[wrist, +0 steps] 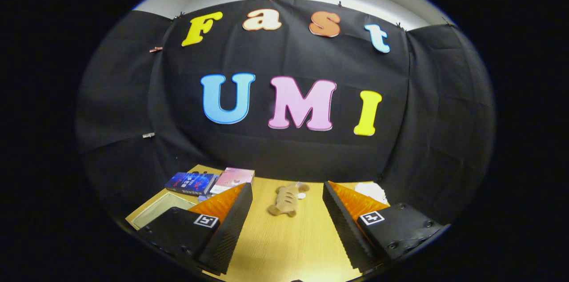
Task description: Open the storage box then place both shoes into the box .Put the left shoe in first, then the right shoe, with the right side of both shoes facing outward in a uniform manner.
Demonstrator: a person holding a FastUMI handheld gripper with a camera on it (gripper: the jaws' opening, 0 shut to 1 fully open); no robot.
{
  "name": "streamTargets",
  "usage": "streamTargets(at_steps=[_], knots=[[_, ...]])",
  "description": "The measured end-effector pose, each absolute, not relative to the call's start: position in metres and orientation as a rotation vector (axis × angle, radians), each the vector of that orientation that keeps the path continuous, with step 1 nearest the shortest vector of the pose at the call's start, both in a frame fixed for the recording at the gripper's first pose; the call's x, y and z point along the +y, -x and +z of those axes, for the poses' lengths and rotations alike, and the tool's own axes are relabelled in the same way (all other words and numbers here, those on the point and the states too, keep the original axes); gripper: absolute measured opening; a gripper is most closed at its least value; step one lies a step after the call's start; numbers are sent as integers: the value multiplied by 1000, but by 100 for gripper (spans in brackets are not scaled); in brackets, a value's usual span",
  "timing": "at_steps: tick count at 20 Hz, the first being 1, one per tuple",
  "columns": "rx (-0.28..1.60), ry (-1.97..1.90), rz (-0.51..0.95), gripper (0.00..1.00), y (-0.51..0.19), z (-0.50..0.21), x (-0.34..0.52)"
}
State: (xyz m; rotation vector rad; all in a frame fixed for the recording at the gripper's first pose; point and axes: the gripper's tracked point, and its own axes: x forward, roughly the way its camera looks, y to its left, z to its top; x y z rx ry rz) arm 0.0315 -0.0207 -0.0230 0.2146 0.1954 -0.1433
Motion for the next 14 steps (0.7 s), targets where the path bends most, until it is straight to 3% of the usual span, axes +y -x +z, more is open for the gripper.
streamTargets(at_steps=[14], knots=[[84,-39,-157,98,10,-14,-1]])
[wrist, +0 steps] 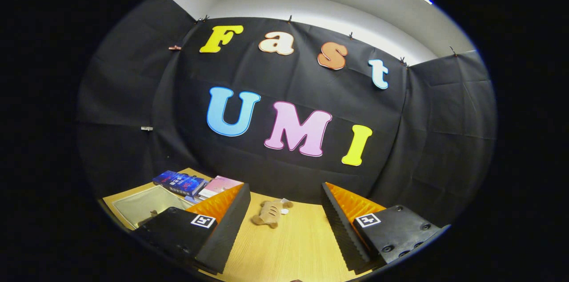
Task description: Open the storage box then place both shoes into the box .Put the left shoe in first, then the right shoe, with the right side of both shoes facing outward in a uniform manner.
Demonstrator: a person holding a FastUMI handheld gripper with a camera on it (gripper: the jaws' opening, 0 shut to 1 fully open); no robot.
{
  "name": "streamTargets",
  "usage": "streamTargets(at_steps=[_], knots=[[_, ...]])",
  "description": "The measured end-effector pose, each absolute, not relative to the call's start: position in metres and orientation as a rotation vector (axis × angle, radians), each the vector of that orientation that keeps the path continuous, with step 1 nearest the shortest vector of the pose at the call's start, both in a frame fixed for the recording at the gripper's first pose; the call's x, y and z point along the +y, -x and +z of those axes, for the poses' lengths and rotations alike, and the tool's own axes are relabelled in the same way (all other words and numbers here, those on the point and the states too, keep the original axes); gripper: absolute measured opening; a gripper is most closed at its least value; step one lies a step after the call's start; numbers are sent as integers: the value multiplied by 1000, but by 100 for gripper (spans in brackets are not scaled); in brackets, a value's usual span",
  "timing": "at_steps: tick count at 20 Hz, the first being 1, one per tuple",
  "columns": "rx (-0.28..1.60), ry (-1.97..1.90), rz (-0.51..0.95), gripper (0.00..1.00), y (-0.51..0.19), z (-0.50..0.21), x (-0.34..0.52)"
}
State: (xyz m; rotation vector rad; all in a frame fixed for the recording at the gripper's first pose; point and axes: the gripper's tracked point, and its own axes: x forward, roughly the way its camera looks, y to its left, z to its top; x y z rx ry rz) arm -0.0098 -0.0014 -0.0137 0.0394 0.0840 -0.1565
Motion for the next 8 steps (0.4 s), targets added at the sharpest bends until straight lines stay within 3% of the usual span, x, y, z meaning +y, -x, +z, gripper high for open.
streamTargets(at_steps=[8], knots=[[79,-40,-152,98,6,-10,3]])
